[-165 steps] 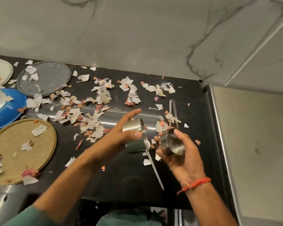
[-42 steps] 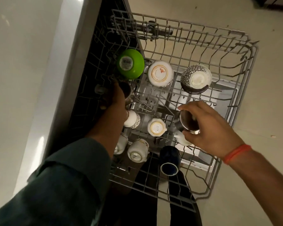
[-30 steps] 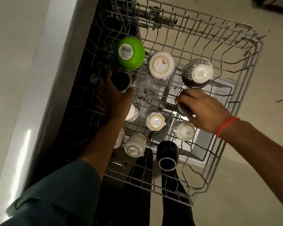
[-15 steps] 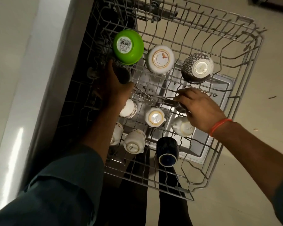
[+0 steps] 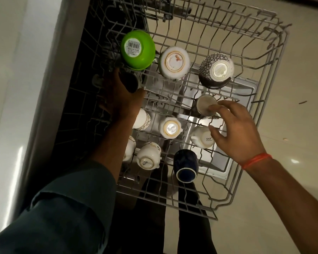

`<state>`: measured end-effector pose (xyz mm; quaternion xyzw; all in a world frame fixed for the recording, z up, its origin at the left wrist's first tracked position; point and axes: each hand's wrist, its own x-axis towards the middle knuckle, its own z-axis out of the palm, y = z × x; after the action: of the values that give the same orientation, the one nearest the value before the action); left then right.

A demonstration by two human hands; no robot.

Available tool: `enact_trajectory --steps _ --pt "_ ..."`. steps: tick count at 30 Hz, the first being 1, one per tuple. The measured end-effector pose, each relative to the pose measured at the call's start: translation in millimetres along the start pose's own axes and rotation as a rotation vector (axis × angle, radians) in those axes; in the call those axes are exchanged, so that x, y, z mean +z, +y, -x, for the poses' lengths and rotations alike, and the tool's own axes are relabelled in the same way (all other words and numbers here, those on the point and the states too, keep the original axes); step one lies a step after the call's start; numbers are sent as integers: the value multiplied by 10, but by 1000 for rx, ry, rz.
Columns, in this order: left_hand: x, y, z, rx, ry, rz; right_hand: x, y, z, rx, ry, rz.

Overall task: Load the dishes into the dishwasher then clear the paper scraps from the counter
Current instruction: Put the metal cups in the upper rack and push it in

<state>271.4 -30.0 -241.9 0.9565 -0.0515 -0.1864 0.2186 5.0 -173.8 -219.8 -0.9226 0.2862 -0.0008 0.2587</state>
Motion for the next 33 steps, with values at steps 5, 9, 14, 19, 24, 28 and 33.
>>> enact_trajectory --steps 5,9,14,19,24,28,33 --pt "61 -81 -16 4 8 32 -84 76 89 76 113 72" --pt "46 -42 162 44 23 7 -133 152 167 232 207 114" --pt "60 70 695 210 3 16 20 253 231 543 327 -229" --pt "132 186 1332 402 -183 30 244 189 215 744 377 -571" --pt "277 207 1786 589 -427 -38 272 319 214 786 350 -687" --pt "391 122 2045 792 -500 -133 300 356 208 752 333 -730" --pt "520 -8 2282 889 -579 -272 359 404 223 724 379 -761"
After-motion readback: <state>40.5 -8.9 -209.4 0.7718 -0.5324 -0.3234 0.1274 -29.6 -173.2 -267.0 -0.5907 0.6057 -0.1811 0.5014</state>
